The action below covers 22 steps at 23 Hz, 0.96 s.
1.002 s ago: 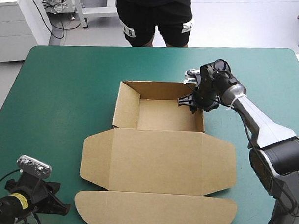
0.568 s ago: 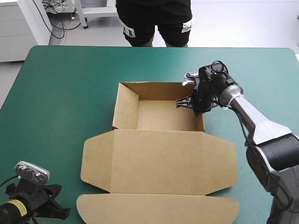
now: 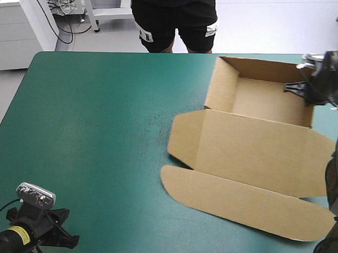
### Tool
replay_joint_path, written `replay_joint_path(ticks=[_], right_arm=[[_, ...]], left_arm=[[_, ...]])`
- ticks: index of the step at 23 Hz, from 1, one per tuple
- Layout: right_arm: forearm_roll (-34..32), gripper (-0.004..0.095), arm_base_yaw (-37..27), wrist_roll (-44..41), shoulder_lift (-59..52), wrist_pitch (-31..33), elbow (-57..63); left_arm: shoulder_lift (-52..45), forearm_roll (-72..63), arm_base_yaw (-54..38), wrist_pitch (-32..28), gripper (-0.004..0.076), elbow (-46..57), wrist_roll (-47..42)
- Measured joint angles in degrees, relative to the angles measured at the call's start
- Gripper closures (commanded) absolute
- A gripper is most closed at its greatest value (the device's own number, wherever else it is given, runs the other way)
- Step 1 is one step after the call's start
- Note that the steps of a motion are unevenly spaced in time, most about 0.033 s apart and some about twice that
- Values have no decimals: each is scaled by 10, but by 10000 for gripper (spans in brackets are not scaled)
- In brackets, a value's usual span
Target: Fold the box
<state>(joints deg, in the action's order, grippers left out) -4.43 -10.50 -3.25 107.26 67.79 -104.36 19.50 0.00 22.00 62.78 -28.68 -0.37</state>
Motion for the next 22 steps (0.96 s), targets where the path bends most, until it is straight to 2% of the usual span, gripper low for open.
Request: replay_joint_path(ticks=[1, 3, 6, 7, 10, 13, 19, 22], right_arm=[[-3, 928, -26, 3, 0, 0, 0], [-9, 927, -129, 5, 1, 0, 0], [-9, 897, -208, 5, 2, 3, 0], [-9, 853, -222, 2, 2, 4, 0], [-9, 593, -234, -2, 2, 5, 0], [-7, 476, -234, -2, 2, 5, 0], [9, 518, -234, 18, -2, 5, 0], [24, 612, -234, 58, -19, 5, 0]], left_arm=[[0, 0, 0, 0, 731, 0, 0], [0, 0, 0, 0, 732, 0, 0], [0, 0, 0, 0, 731, 0, 0], [0, 0, 0, 0, 732, 0, 0], [0, 0, 0, 0, 731, 0, 0], [0, 0, 0, 0, 731, 0, 0], [0, -3, 0, 0, 731, 0, 0], [0, -3, 0, 0, 732, 0, 0]])
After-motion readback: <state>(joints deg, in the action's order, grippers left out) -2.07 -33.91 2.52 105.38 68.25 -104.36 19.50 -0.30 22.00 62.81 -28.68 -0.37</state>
